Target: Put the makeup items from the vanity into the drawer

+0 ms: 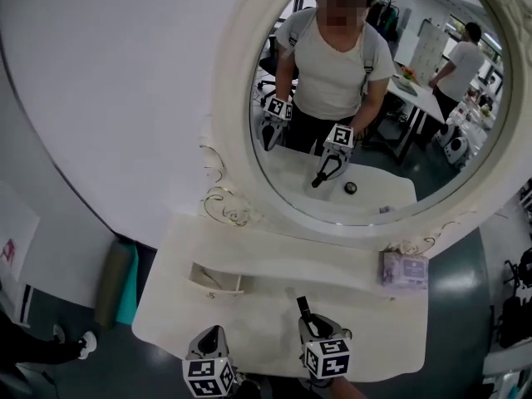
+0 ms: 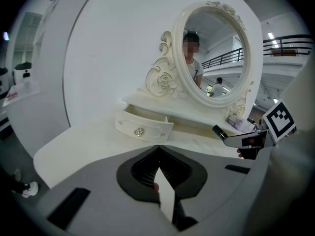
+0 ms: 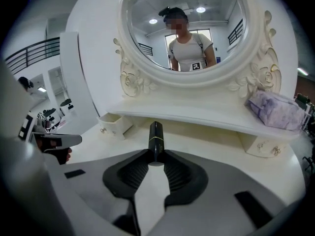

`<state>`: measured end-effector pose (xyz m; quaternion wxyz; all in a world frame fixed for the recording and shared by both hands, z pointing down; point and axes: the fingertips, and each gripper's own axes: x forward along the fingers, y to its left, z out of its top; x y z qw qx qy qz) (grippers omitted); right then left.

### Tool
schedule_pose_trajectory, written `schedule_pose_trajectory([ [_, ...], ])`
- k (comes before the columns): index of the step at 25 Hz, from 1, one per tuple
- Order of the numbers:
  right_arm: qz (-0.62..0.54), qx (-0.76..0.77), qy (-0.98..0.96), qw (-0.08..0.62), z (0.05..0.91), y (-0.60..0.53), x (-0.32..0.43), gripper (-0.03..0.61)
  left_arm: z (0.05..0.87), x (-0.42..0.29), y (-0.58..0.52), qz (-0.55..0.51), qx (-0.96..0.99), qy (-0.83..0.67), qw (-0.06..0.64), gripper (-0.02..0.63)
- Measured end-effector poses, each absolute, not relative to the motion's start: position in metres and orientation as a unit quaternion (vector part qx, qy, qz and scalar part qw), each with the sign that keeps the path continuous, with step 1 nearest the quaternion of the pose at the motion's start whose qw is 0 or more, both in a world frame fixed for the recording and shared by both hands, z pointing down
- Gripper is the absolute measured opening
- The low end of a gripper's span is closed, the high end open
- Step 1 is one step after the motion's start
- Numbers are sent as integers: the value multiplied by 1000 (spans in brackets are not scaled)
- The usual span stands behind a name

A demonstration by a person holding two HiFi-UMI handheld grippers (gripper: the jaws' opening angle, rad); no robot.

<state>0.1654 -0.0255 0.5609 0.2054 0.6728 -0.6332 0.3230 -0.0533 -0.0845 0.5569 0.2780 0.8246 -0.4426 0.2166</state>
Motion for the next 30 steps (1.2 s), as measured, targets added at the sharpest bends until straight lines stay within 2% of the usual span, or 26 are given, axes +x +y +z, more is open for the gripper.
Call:
schedule_pose_trajectory([
  [16, 260, 625, -702, 220, 502, -55, 112, 109, 517, -92, -100, 177, 812, -491, 262, 8],
  [30, 230, 550, -762, 253, 508, -128, 60, 109, 524, -103, -127, 173, 801, -508, 267, 8],
])
